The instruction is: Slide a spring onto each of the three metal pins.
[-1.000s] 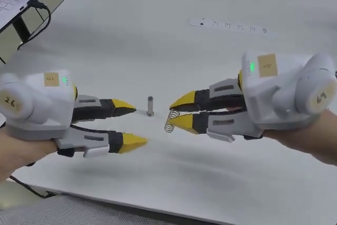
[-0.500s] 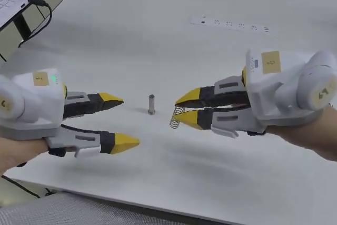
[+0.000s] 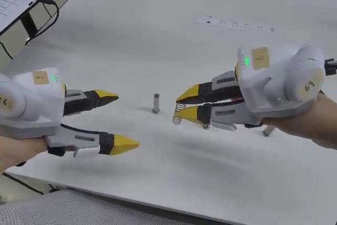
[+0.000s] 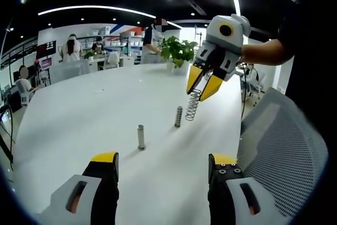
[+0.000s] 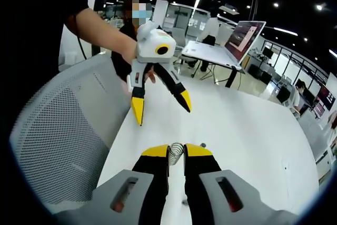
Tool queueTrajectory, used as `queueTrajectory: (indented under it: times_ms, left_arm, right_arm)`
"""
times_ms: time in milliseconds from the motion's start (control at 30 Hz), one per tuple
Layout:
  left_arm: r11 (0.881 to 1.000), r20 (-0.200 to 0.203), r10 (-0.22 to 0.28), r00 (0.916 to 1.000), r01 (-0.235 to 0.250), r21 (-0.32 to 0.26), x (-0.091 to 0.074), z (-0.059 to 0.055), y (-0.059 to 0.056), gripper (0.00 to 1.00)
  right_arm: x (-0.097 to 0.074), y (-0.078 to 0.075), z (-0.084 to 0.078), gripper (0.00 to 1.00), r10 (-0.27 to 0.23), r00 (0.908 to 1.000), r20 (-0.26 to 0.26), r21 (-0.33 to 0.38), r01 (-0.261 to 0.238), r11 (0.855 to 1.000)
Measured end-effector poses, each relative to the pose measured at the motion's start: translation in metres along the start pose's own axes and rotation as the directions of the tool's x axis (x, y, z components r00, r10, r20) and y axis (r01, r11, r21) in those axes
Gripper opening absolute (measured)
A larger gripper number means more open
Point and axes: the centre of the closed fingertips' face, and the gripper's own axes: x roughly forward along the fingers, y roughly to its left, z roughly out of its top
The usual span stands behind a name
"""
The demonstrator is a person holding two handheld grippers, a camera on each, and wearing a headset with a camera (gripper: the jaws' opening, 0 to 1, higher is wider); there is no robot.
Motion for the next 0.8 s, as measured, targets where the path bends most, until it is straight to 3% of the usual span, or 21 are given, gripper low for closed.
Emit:
queueTrajectory:
  times_ms: [300,700,800]
  left_arm:
    - [1.0,0.008,0.019,0.9998,-0.019,-0.008,0.0,0.002,0.003,0.73]
    - [0.999,0.009,0.033,0.9994,-0.033,-0.012,0.0,0.001,0.005,0.8]
    - [0.999,0.029,0.031,0.9991,-0.03,-0.024,0.0,0.007,0.005,0.82]
  right_arm:
    - [0.016,-0.01,0.002,0.07,0.004,0.9999,-0.014,-0.016,-0.004,1.0]
    - [0.027,-0.033,0.007,0.07,-0.026,0.9994,-0.022,-0.035,0.026,0.999]
    - [0.029,-0.039,0.007,0.07,-0.035,0.9992,-0.021,-0.03,0.035,0.999]
